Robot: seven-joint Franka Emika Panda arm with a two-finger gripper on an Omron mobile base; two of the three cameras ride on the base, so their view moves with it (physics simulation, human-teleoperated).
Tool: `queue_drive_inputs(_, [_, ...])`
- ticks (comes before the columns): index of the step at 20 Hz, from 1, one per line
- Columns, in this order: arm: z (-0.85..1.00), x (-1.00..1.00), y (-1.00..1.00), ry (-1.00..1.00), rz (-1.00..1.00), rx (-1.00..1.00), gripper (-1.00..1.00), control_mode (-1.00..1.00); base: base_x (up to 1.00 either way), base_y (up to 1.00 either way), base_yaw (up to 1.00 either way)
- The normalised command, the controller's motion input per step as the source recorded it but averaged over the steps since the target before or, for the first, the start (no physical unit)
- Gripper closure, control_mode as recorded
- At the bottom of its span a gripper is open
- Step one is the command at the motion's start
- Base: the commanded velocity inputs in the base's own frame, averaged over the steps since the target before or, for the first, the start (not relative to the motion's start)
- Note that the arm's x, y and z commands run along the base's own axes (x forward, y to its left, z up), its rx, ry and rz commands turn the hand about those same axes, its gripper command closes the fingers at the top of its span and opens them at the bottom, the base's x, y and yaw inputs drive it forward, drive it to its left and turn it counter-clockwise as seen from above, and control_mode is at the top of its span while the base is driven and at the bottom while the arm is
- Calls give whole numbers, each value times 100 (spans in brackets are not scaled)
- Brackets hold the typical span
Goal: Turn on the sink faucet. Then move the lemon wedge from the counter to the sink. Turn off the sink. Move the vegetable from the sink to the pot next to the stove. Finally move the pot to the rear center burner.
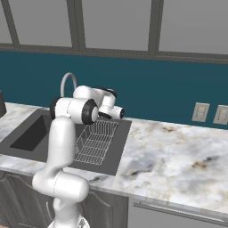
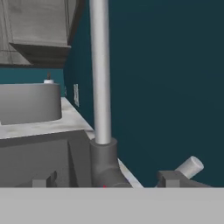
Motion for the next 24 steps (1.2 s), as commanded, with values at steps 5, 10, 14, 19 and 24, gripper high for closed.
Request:
queue_drive_inputs(5, [0,10,3,0,0,0,-100,-100,0,0,0])
queue_drive_inputs(10, [0,19,13,0,1,0,-100,-100,0,0,0])
queue_drive_inputs(14, [0,20,21,-1,3,0,-100,-100,0,0,0])
queue_drive_inputs(19, [0,17,24,-3,3,0,-100,-100,0,0,0])
queue_drive_inputs(24, [0,12,29,-5,4,0,-100,-100,0,0,0])
